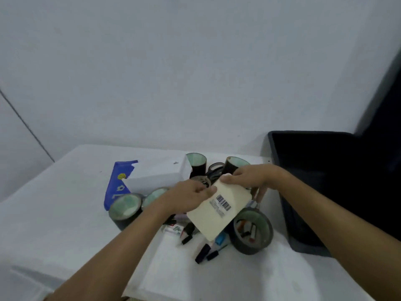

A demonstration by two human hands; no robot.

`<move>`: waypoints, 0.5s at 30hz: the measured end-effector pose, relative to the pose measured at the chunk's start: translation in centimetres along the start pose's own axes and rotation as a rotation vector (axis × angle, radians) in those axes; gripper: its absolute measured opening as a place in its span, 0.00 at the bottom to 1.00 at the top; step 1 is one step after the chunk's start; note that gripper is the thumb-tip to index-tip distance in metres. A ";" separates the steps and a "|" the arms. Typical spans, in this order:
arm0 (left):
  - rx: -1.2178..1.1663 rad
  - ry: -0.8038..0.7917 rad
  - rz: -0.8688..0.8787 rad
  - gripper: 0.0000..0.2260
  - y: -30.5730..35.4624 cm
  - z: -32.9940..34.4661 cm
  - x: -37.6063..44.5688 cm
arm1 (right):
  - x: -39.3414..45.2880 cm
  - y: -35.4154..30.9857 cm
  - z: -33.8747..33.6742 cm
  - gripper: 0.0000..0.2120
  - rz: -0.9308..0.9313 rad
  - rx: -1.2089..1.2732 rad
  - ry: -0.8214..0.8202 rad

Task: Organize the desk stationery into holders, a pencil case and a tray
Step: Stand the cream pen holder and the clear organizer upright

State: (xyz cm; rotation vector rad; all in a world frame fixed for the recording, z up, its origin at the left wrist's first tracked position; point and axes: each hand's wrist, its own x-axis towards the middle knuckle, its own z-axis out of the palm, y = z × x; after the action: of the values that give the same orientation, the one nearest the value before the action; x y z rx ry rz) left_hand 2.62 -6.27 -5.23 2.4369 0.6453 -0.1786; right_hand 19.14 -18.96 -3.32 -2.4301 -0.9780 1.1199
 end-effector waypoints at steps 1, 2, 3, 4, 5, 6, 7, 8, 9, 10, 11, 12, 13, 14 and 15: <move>-0.072 -0.021 -0.017 0.27 0.0 0.2 0.5 | -0.1 0.0 0.3 0.37 0.026 0.078 -0.020; -0.139 -0.037 -0.036 0.28 -0.1 0.3 0.8 | 0.1 -0.1 0.7 0.39 0.050 0.159 -0.021; -0.187 -0.062 -0.039 0.28 -0.2 0.4 1.3 | 0.2 -0.3 1.1 0.41 0.081 0.247 -0.002; -0.215 -0.087 -0.028 0.27 -0.2 0.6 1.6 | 0.4 -0.6 1.5 0.41 0.114 0.315 0.025; -0.239 -0.106 -0.016 0.25 -0.3 0.8 1.7 | 0.6 -0.8 1.9 0.40 0.140 0.350 0.053; -0.275 -0.119 -0.010 0.22 -0.4 1.1 1.8 | 0.8 -1.0 2.3 0.37 0.161 0.353 0.081; -0.310 -0.130 -0.008 0.21 -0.7 1.2 2.1 | 1.0 -1.1 2.5 0.33 0.177 0.353 0.116; -0.347 -0.141 -0.005 0.20 -0.9 1.2 2.3 | 1.0 -1.1 2.6 0.28 0.187 0.358 0.142; -0.378 -0.158 -0.007 0.20 -1.1 1.1 2.5 | 0.9 -1.2 2.4 0.25 0.194 0.381 0.166; -0.394 -0.173 0.000 0.22 -1.3 0.8 2.7 | 0.7 -1.2 2.2 0.23 0.197 0.416 0.182; -0.388 -0.175 0.012 0.25 -1.4 0.4 3.2 | 0.2 -1.2 1.7 0.22 0.189 0.463 0.193; -0.371 -0.152 0.028 0.27 -1.3 -0.2 3.4 | -0.2 -1.2 1.1 0.23 0.171 0.510 0.198; -0.362 -0.100 0.039 0.26 -1.0 -1.0 3.7 | -0.7 -1.2 0.4 0.25 0.144 0.543 0.207; -0.364 -0.028 0.046 0.24 -0.5 -2.1 4.0 | -1.3 -1.2 -0.5 0.26 0.109 0.554 0.222; -0.383 0.035 0.042 0.22 0.0 -3.2 4.3 | -1.9 -1.2 -1.5 0.25 0.069 0.553 0.243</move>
State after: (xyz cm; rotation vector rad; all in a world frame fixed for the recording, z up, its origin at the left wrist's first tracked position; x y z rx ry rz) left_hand 6.24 -2.63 -3.84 2.0857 0.5834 0.0063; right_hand 18.79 -19.37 -0.67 -2.0865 -0.4362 0.9315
